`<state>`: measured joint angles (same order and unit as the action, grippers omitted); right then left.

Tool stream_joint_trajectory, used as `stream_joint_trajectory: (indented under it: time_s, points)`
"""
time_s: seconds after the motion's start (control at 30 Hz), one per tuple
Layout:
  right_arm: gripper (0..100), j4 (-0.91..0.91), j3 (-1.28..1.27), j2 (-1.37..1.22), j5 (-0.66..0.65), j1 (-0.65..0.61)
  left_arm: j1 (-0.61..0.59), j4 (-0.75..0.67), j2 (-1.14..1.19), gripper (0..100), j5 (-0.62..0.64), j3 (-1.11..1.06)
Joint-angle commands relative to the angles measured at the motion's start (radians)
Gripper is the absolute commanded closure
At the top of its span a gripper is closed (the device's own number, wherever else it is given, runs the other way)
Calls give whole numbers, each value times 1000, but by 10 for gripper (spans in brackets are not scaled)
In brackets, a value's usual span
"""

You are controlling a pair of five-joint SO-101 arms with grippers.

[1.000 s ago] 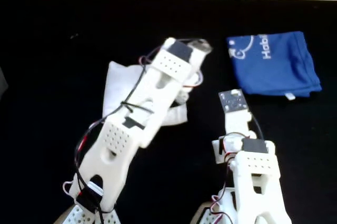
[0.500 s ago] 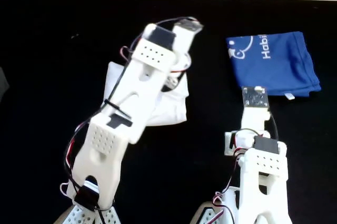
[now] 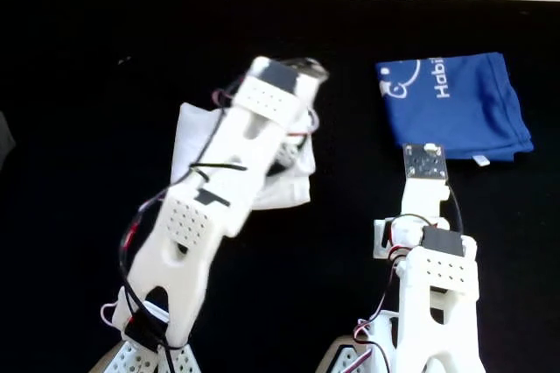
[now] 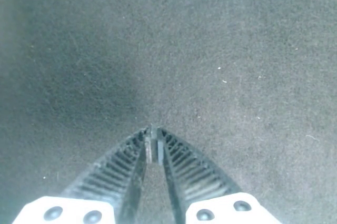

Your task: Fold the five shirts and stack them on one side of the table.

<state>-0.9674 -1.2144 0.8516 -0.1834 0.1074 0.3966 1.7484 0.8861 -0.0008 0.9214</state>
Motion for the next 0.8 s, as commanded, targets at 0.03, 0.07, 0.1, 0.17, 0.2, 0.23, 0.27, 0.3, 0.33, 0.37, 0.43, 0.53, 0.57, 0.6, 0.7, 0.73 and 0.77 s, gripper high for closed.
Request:
stream_joint_trajectory:
  time_s: [0.03, 0.07, 0.1, 0.17, 0.2, 0.23, 0.27, 0.3, 0.33, 0.37, 0.43, 0.53, 0.57, 0.6, 0.7, 0.73, 0.77]
  points:
    - [993, 12, 45, 18, 12, 12, 79, 20, -174, 991, 15, -104]
    - [993, 12, 47, 18, 12, 13, 97, 20, -200, 991, 15, -148]
    - [993, 13, 47, 18, 12, 13, 113, 20, -222, 991, 15, -193]
    - [993, 13, 47, 18, 12, 13, 127, 20, -259, 991, 11, -269]
    - [993, 15, 47, 18, 12, 13, 127, 18, -271, 991, 9, -295]
    - [993, 15, 47, 18, 12, 13, 116, 18, -275, 991, 9, -309]
    - [993, 15, 47, 18, 12, 12, 104, 18, -274, 991, 9, -312]
    - [993, 15, 47, 18, 12, 10, 90, 18, -268, 991, 9, -312]
    - [993, 15, 47, 18, 12, 10, 74, 18, -263, 991, 9, -312]
    - [993, 15, 47, 18, 12, 10, 64, 18, -260, 991, 11, -311]
    - [993, 15, 47, 18, 14, 10, 44, 20, -265, 991, 11, -309]
    - [993, 15, 50, 18, 14, 10, -12, 26, -341, 991, 11, -297]
    - [993, 12, 59, 18, 14, 10, -39, 26, -381, 991, 11, -297]
    - [993, 7, 71, 16, 14, 8, -70, 26, -418, 991, 9, -297]
    - [993, -53, 137, 8, 14, 8, -180, 25, -499, 991, -20, -348]
    - [993, -81, 170, 8, 14, 8, -216, 25, -512, 991, -41, -386]
    - [993, -107, 208, 8, 11, 8, -254, 23, -518, 991, -58, -433]
